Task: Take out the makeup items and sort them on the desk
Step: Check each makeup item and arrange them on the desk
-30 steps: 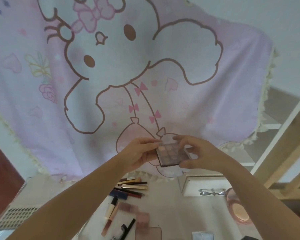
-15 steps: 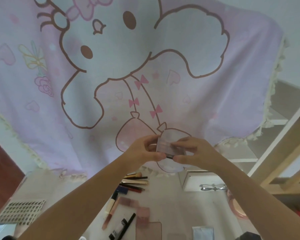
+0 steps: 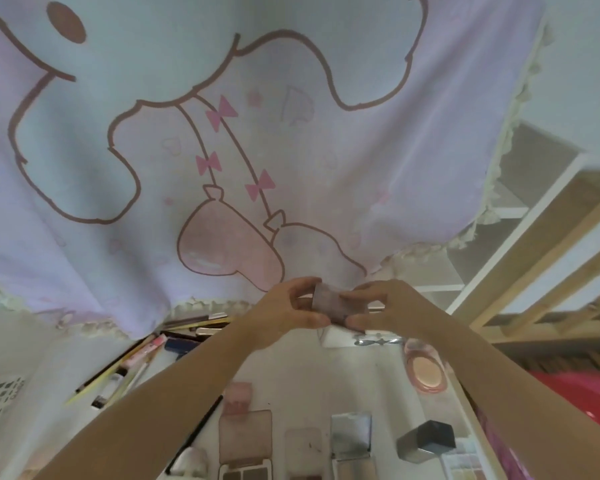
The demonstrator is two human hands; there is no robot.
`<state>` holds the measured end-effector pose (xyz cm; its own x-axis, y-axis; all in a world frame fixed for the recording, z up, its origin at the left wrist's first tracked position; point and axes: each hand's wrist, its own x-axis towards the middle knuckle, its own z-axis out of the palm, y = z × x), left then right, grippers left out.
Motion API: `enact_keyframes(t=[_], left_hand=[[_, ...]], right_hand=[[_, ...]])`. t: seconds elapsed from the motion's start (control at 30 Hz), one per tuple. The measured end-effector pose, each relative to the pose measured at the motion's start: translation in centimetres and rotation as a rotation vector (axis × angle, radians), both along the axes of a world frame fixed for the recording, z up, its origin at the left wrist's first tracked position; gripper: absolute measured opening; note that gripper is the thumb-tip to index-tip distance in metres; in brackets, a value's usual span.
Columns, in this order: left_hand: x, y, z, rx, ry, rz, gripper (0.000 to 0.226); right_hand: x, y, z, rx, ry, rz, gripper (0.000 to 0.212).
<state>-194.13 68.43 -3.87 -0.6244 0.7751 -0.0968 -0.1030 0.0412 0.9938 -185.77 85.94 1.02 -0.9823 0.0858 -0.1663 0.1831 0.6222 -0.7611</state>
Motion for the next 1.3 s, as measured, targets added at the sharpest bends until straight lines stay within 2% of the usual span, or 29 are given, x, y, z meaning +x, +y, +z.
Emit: enact_keyframes(t=[0.1, 0.2, 0.37, 0.47, 0.53, 0.67, 0.83, 0.93, 1.07, 1.17, 1.3], left_hand=[[0.9, 1.8, -0.9, -0.020, -0.020, -0.032, 0.054], [1.8, 3.6, -1.9, -0.047, -0.041, -0.033, 0.053], [3.1, 5.6, -5.2, -0.197, -0.091, -0.031, 0.066], [4.0, 6.7, -7.1, -0.287, -0.079, -0.037, 0.065], [4.5, 8.0, -8.3, -0.374, -0.049, -0.073, 0.067], [5.2, 10.7, -10.3, -0.549, -0.032, -0.152, 0.076], [5.4, 13.8, -11.6, -0.731, -0.067, -0.258, 0.064], [5.4, 14.7, -12.5, -0.803, -0.110, -0.249, 0.058], [5.5, 16.0, -13.7, -0.871, -0.156, -0.223, 0.053], [5.7, 16.4, -13.7, -0.929, -0.075, -0.180, 0.050], [6.1, 16.3, -13.9, -1.005, 0.039, -0.228, 0.049]], right_hand=[[0.8, 2.6, 0.3, -0.187, -0.066, -0.079, 0.034], [0.9, 4.8, 0.0, -0.148, -0.149, -0.024, 0.029], [1.2, 7.6, -2.8, -0.172, -0.359, -0.116, 0.026], [1.7, 8.8, -5.7, -0.173, -0.298, -0.261, 0.025], [1.9, 9.9, -7.7, -0.090, -0.249, -0.284, 0.029], [2.0, 11.4, -10.8, 0.049, -0.226, -0.225, 0.024], [1.9, 13.3, -13.7, 0.132, -0.246, -0.093, 0.021], [1.6, 14.2, -14.9, 0.168, -0.253, -0.048, 0.024], [1.2, 14.3, -15.7, 0.333, -0.253, 0.003, 0.027], [1.5, 14.1, -15.9, 0.434, -0.200, 0.079, 0.028], [1.9, 14.6, -17.0, 0.395, -0.151, 0.078, 0.027]])
